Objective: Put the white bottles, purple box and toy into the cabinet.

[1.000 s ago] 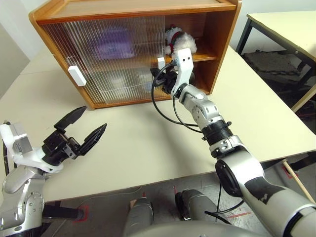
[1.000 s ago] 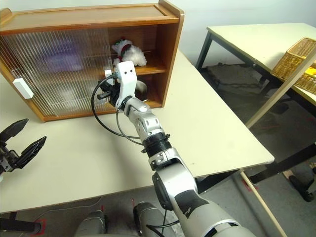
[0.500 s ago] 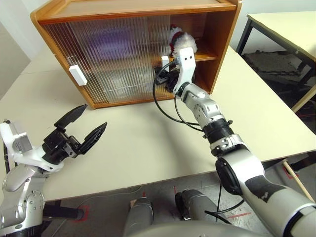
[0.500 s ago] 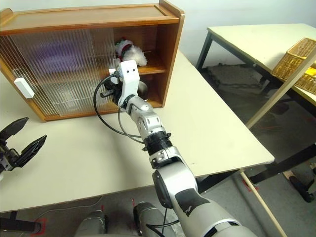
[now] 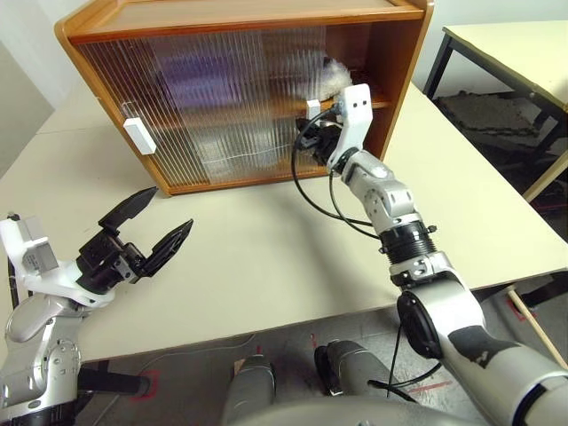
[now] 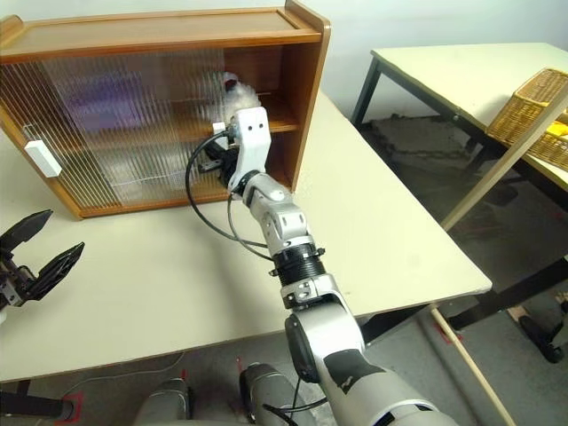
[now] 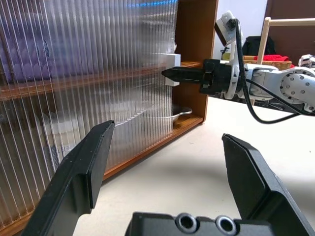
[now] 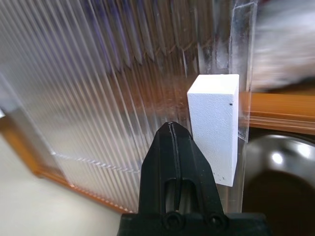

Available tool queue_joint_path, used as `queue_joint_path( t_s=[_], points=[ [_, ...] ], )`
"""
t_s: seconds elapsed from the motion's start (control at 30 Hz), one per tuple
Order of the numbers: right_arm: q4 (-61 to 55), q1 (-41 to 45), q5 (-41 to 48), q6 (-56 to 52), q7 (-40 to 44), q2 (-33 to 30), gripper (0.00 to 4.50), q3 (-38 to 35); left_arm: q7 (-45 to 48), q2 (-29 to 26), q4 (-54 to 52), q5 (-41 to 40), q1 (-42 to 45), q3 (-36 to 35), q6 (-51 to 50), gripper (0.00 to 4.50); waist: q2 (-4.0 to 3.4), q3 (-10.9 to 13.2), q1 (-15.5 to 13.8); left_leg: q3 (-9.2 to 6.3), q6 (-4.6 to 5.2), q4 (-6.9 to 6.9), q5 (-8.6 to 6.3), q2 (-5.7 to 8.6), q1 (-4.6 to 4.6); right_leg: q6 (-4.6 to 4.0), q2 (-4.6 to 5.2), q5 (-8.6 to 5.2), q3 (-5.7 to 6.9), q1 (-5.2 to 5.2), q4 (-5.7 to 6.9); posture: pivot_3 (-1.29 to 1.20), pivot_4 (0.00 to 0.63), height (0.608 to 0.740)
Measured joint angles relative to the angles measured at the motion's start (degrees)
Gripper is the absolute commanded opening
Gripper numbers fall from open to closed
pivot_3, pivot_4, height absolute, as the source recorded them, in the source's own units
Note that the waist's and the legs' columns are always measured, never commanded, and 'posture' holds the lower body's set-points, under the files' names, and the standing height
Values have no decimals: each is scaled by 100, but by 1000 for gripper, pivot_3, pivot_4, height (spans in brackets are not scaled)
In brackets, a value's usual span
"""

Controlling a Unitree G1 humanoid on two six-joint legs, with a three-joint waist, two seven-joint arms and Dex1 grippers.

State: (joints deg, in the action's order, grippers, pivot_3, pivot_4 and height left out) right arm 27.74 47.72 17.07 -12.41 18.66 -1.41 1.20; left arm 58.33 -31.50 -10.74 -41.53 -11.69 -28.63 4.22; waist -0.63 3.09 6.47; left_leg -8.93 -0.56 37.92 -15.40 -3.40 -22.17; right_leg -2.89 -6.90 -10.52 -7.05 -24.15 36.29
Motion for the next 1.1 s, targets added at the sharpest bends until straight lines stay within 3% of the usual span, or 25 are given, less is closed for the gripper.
queue_joint_path(
  t_s=[0.53, 0.9, 1.1],
  points=[
    [81, -16, -179, 8, 23, -550, 14, -266, -39, 1, 1, -26, 28, -2, -3, 4500, 0, 0, 23, -2, 11, -1, 7, 9, 12, 12, 3, 5, -4, 14, -4, -154, 60, 740],
    [449, -18, -244, 180, 108, -1285, 14, -502, -27, -1, 7, -27, 27, -2, -26, 4500, 0, 0, 21, 0, 10, -1, 6, 21, 12, 26, 23, 5, -5, 25, -9, -174, 62, 740],
    [383, -55, -266, 170, 96, -1325, 14, -516, 4, -42, 62, -27, 130, 0, -63, 4500, -3, 2, 66, 1, 11, -17, 7, 18, 17, 30, 18, 0, -5, 24, -13, -176, 64, 740]
  ],
)
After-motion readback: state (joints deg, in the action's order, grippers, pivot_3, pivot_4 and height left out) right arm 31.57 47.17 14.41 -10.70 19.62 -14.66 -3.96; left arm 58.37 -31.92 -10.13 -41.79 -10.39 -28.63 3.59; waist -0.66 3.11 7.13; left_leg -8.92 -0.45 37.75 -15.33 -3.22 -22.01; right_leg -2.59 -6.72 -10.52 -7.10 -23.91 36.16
